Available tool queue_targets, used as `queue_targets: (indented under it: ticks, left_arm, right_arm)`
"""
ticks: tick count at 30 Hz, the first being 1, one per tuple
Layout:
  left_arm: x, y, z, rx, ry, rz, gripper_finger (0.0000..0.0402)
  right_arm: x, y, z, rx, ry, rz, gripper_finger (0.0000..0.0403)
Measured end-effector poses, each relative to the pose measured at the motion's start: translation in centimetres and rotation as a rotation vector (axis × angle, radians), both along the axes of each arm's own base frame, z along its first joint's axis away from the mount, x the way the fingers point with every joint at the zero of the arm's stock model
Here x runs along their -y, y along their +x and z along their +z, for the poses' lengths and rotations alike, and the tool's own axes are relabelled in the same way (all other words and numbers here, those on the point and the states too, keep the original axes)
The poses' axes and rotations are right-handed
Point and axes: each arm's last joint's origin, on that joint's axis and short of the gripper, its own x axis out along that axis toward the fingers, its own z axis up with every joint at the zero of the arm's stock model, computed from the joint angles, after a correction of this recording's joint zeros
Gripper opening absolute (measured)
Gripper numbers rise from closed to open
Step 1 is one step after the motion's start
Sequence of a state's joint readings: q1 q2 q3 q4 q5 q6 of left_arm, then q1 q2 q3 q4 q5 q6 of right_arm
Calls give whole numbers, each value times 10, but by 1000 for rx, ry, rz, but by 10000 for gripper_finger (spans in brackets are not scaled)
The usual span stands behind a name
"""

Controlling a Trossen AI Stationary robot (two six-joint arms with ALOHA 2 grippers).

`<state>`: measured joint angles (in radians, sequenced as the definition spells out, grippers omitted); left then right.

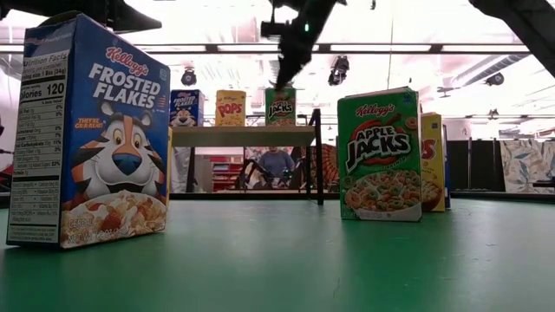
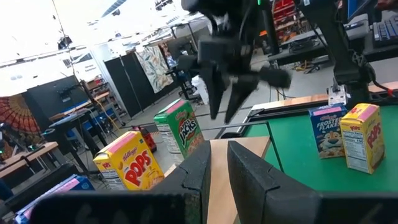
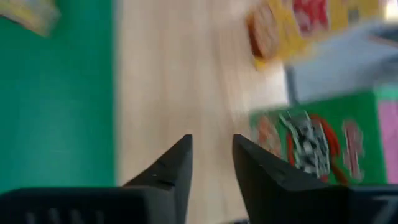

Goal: Stack cereal on shelf
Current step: Put top right green cereal box on the shelf

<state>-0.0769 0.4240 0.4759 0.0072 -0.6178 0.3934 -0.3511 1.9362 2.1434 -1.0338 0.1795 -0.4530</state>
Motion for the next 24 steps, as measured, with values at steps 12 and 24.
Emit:
queue_targets:
  ticks: [12,24]
  left_arm:
    - [0,0,0,0,-2,0,37]
    - [0,0,0,1,-2,0,37]
  right_arm:
    - [20,13,-56,-66,-276,-84,10]
    - [32,10,-63,-56,-290,-113,9]
